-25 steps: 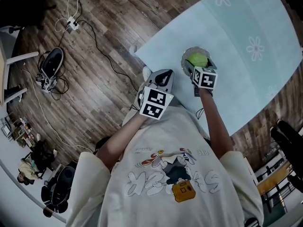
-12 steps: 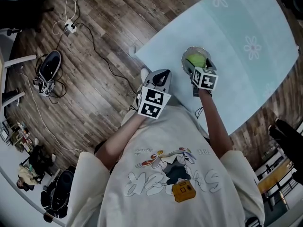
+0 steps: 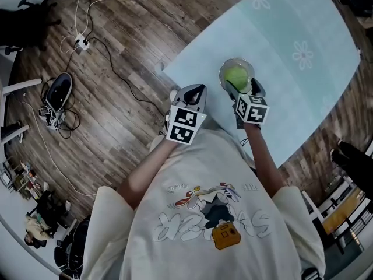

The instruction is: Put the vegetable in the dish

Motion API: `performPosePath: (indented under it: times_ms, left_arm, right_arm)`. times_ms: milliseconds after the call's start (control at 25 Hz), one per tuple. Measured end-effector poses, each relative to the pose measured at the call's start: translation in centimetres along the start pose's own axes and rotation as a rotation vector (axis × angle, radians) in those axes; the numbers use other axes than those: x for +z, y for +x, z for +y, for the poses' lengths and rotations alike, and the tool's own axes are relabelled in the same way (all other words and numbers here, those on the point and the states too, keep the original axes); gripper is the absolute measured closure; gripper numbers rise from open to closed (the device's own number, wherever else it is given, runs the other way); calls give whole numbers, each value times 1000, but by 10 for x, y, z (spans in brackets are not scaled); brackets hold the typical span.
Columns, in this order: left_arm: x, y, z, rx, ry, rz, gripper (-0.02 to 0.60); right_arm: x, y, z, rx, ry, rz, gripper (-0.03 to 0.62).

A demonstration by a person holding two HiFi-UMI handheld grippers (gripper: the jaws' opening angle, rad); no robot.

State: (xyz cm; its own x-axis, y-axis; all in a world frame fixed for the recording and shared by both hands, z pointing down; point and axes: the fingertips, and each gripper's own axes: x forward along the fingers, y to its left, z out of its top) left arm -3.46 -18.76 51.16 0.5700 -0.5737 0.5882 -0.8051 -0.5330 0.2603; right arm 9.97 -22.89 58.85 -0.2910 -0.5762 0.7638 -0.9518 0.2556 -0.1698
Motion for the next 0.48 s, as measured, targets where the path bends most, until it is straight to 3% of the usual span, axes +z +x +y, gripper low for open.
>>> performPosePath:
  times_ms: [120, 280, 480]
  left_arm:
    - [3, -4, 5, -11, -2, -5, 575]
    - [11, -2, 12, -33, 2, -11, 574]
    - [27, 6, 4, -65, 22, -41, 574]
  right_arm:
    - [15, -21, 16, 13, 4, -68, 175]
    - [40, -47, 37, 32, 26, -159, 436]
    - [59, -76, 50, 94, 15, -241, 538]
